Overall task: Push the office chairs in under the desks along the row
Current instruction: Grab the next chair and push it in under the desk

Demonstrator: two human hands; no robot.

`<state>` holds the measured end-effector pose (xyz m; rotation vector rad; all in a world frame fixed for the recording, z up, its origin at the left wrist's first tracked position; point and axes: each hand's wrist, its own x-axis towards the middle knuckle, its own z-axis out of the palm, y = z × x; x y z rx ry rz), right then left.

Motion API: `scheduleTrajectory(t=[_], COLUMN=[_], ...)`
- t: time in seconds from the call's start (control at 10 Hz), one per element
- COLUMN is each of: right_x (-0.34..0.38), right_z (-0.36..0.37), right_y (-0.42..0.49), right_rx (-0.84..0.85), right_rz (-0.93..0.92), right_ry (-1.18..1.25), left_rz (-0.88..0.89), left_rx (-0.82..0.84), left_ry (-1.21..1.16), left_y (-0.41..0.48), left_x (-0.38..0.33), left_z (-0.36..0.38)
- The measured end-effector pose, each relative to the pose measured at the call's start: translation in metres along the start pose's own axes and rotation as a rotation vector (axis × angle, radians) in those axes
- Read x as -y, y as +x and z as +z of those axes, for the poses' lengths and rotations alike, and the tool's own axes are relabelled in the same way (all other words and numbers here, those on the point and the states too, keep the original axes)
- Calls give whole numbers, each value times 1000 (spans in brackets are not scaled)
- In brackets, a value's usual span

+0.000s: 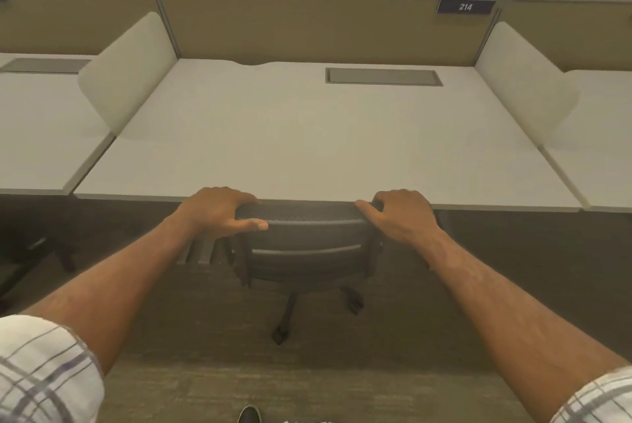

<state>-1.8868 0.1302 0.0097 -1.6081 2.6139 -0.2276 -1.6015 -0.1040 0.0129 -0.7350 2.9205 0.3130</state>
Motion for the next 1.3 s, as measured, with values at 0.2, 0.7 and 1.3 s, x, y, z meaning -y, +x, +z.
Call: scheduleTrajectory(t=[0.2, 0.7, 1.3], right_x=[-7, -32, -15], right_z=[0, 1, 3], right_y=[7, 26, 15], right_rx=[-16, -100, -198], right_rz=[30, 73, 198], right_ry=[29, 32, 114], left_rz=[18, 18, 51], left_rx=[4, -59, -190], left_ry=[-10, -29, 15], left_y=[19, 55, 52], left_x=[7, -2, -5], left_z=[-1, -3, 1])
